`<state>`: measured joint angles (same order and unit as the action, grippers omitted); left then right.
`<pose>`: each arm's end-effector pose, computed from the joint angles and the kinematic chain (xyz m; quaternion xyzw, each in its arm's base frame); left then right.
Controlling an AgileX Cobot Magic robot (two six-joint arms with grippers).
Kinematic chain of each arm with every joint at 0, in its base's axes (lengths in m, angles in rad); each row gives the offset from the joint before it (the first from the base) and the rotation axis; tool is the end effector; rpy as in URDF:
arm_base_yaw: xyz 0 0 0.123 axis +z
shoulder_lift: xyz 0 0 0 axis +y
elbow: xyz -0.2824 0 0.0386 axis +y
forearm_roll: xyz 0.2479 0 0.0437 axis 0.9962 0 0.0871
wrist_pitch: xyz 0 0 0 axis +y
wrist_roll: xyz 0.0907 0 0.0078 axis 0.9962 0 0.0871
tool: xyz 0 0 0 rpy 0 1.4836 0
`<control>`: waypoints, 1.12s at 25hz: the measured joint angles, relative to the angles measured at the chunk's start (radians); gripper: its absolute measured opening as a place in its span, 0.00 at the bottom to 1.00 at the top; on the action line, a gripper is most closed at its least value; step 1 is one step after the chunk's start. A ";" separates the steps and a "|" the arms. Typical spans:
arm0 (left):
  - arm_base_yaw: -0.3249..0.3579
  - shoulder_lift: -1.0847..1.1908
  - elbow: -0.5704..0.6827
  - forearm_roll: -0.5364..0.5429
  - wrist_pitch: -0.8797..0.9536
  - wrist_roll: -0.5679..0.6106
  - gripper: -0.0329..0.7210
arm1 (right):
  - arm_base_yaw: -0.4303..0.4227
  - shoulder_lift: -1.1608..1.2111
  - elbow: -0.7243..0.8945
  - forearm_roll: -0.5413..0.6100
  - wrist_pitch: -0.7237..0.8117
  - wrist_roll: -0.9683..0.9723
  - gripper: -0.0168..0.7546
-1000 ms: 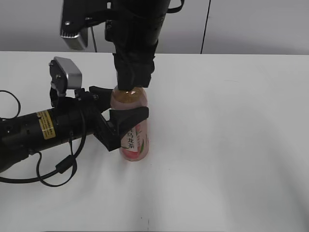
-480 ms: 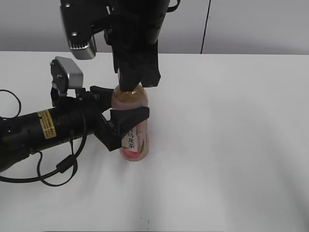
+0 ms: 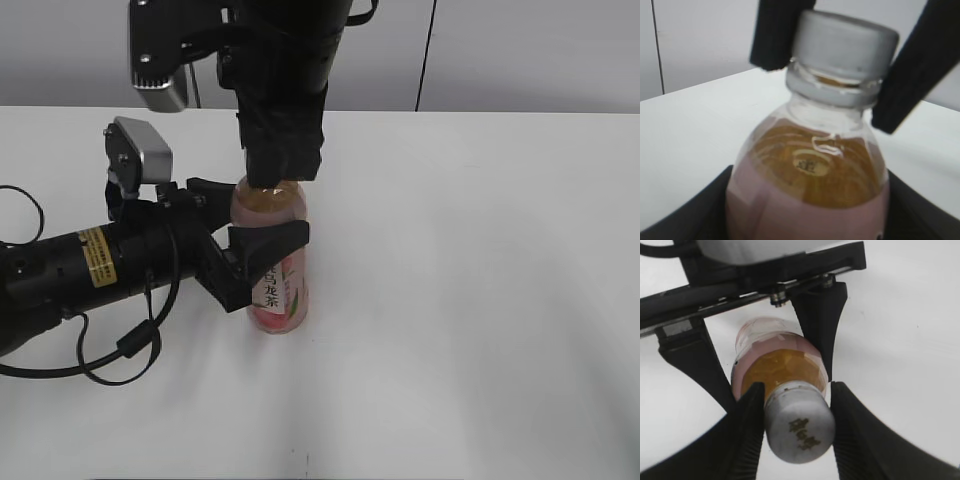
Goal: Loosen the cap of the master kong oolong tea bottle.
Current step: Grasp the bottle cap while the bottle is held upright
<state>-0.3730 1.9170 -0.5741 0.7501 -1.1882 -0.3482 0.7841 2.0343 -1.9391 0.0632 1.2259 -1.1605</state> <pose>0.2584 -0.1629 0.1306 0.3404 0.6756 -0.3691 0.5399 0.3089 0.3157 0.2925 -0.8110 0.5597 -0.0008 0.1704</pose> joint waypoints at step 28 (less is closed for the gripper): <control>0.003 0.000 -0.001 -0.011 0.004 -0.014 0.66 | -0.003 0.000 -0.119 -0.063 0.000 0.764 0.78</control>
<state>-0.3702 1.9170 -0.5749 0.7390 -1.1842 -0.3618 0.7809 2.0343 -2.0579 0.0000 1.2264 -0.3969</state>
